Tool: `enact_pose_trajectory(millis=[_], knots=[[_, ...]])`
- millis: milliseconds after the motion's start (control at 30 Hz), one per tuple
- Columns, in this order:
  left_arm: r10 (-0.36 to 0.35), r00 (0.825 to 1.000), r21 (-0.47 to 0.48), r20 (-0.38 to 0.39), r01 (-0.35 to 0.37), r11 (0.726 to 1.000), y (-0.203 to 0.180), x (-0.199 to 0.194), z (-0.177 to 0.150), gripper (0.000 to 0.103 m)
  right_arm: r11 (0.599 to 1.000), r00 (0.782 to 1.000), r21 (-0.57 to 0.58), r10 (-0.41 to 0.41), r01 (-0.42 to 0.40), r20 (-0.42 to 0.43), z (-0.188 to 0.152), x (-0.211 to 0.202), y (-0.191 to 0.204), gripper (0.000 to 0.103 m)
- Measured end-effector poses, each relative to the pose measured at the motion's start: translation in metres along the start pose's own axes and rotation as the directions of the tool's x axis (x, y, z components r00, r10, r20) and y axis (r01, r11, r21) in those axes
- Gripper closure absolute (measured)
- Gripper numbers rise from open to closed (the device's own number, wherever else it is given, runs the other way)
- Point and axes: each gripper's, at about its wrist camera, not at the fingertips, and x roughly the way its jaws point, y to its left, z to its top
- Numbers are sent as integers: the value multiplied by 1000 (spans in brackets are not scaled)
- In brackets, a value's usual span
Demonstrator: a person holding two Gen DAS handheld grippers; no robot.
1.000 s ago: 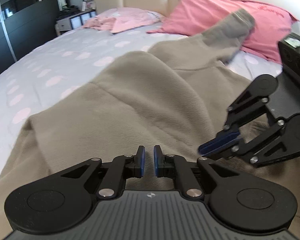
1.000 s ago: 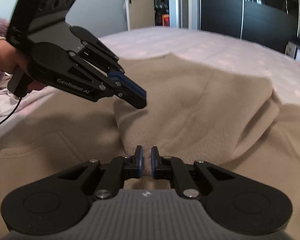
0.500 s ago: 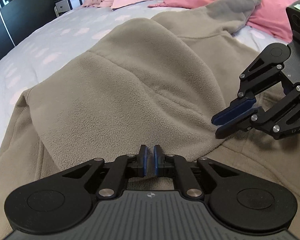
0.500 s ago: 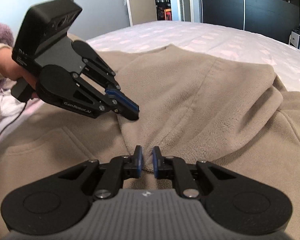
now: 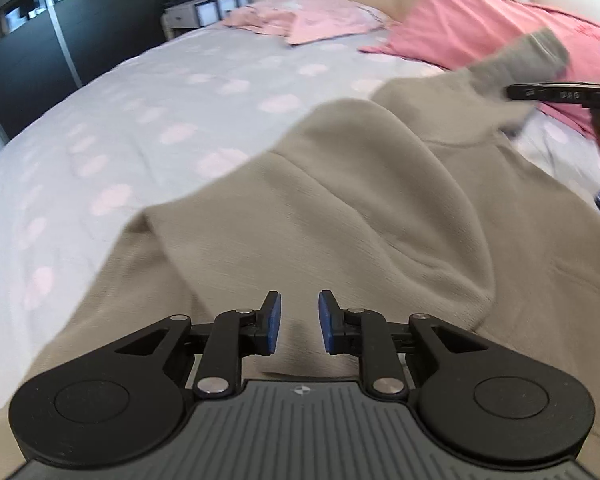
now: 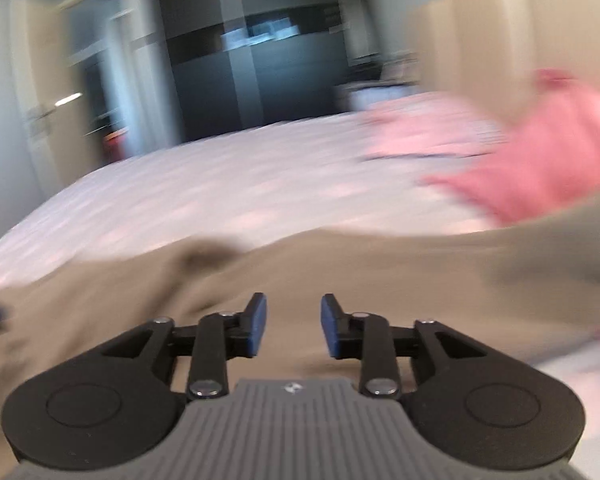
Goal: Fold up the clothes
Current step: 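Grasp the grey sleeve cuff beside the pink pillow with the right tool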
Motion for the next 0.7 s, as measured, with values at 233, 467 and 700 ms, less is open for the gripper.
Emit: enact_pose_trajectory(millis=[233,467,700], knots=[[46,999,-71,28,-44,996,17,-3,3,83,924,914,144,-375,355,155,16,-35,-135,57],[57,998,-120,32,-52,991,24,2,3,83,838,853,304,-506,453,124,13,-42,-214,50],[71,997,-135,33,-66,989,26,5,2,83,824,864,369,-494,430,95,23,-8,-244,35]])
